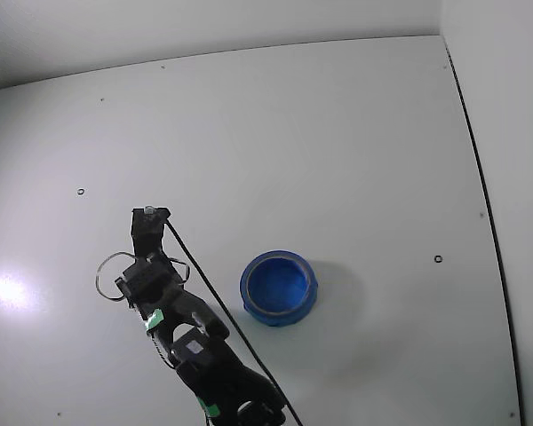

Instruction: Grasp a block and put it in the bin.

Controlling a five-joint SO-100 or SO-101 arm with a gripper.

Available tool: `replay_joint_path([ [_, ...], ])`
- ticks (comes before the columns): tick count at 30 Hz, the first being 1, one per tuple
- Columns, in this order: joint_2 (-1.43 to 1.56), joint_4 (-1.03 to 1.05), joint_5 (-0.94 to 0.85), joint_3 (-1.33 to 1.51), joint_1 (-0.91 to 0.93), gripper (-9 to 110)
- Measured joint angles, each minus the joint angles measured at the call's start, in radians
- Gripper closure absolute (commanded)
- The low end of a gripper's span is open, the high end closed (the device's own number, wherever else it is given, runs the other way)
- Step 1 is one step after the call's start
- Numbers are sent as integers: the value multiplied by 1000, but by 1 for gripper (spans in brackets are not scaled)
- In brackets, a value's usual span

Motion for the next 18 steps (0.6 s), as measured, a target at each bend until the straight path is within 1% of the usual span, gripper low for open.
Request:
replay_joint_path([
  [5, 23, 0, 0, 3, 17, 102],
  [9, 124, 0, 0, 8, 89, 102],
  [13, 357, 5, 0, 8, 222, 102],
  [18, 666, 92, -17, 94, 463, 101],
])
